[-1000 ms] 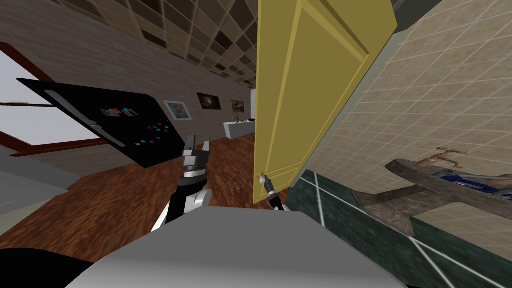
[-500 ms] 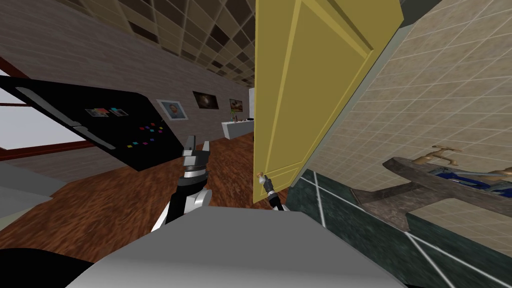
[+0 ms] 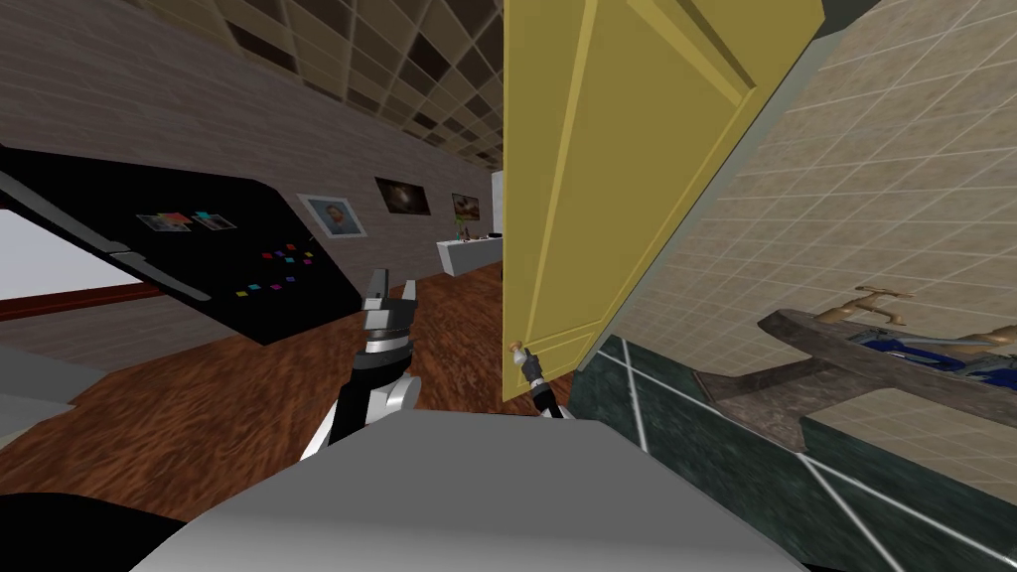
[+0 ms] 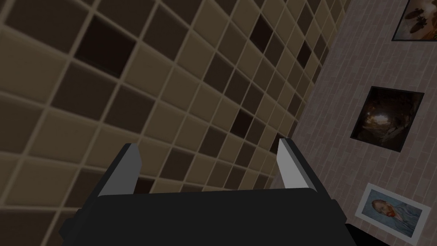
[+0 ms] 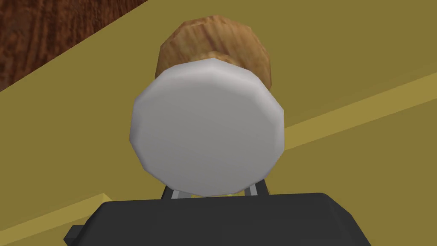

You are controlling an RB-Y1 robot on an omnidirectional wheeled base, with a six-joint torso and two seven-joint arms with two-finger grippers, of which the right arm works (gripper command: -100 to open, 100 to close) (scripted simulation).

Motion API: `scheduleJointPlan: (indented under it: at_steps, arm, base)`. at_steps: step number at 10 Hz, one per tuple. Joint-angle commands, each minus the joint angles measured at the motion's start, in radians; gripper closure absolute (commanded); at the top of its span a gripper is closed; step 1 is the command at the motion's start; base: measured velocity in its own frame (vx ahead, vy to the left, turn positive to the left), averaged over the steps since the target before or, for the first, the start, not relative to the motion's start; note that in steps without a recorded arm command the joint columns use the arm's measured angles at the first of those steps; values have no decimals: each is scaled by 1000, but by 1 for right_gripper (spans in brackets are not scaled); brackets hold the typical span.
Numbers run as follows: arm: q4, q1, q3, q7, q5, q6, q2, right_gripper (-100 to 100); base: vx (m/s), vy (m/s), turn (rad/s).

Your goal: Push the door open

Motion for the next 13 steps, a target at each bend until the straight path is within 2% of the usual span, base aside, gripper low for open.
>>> scheduleJointPlan:
  at_steps: [1, 6, 7, 8, 9, 10, 11, 12, 13]
  arm:
    - [10, -21, 8, -50, -18, -24, 11, 100]
    - [19, -30, 22, -142, -47, -23, 17, 100]
    - [23, -35, 29, -180, -61, -23, 19, 100]
    - [23, -35, 29, -184, -61, -23, 19, 100]
    - [28, -39, 36, -220, -75, -23, 22, 100]
    - [28, -39, 36, -225, -75, -23, 22, 100]
    - [32, -44, 44, -263, -89, -23, 25, 100]
    - [32, -44, 44, -267, -89, -23, 25, 100]
    - [36, -48, 50, -306, -103, -22, 28, 100]
  base:
    - [45, 39, -53]
    - [32, 26, -30]
    - [37, 18, -46]
    - [29, 13, -29]
    - [39, 28, -39]
    - [33, 27, -22]
    - [35, 30, -40]
    - [29, 26, -26]
    - [37, 26, -48]
